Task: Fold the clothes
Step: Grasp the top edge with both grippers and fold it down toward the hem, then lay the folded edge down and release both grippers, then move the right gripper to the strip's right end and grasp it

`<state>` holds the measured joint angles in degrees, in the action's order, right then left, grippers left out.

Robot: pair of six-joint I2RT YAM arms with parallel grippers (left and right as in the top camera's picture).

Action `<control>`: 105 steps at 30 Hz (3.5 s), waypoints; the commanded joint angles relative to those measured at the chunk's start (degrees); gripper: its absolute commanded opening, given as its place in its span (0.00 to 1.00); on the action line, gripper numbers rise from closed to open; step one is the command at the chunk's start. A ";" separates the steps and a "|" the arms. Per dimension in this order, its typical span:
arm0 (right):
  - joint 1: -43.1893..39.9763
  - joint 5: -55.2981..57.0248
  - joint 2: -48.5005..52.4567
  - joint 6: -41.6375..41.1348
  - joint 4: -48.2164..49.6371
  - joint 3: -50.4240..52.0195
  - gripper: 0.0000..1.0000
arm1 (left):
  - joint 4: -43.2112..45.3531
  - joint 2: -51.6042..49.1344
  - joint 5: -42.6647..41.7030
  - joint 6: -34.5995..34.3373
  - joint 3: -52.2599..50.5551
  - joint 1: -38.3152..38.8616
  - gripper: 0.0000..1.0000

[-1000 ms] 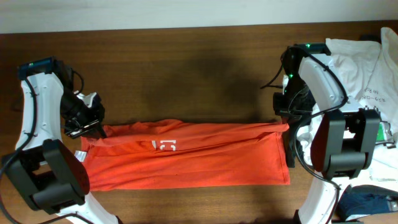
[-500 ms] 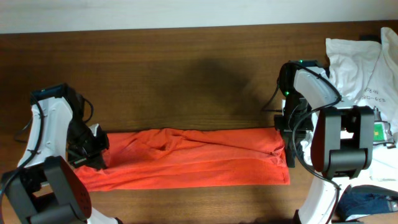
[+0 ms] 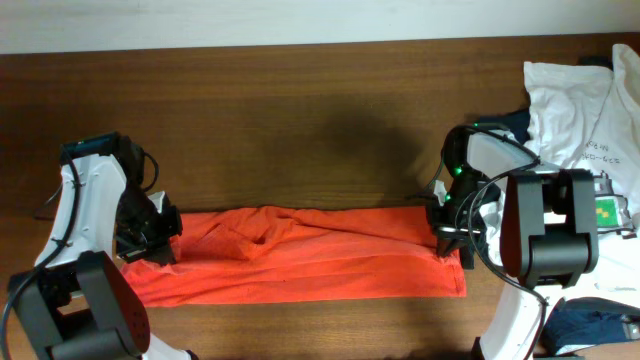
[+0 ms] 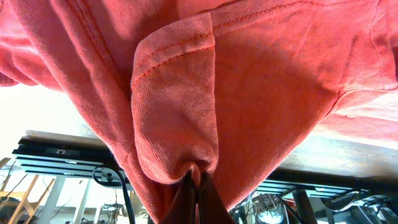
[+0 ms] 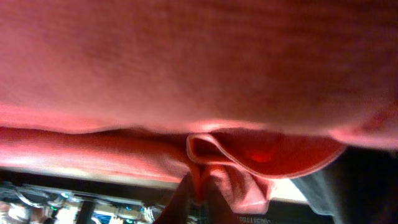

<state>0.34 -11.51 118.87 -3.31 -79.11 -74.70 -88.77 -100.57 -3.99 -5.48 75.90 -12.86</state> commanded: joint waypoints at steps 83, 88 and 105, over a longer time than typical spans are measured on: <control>-0.42 10.27 -14.03 -7.89 -2.05 -4.76 0.20 | 27.23 -12.24 8.33 0.39 16.68 -4.13 0.65; -0.42 2.95 -14.03 -2.69 -1.40 -2.54 0.45 | 25.70 -12.24 5.25 0.15 16.68 -4.11 0.84; 7.48 -0.63 -13.94 -15.10 20.20 16.79 0.60 | 22.14 -12.24 -0.35 -0.04 16.61 -4.00 0.85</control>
<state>7.62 -18.70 105.16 -14.24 -58.59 -58.26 -66.63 -113.06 -3.29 -5.41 91.83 -16.82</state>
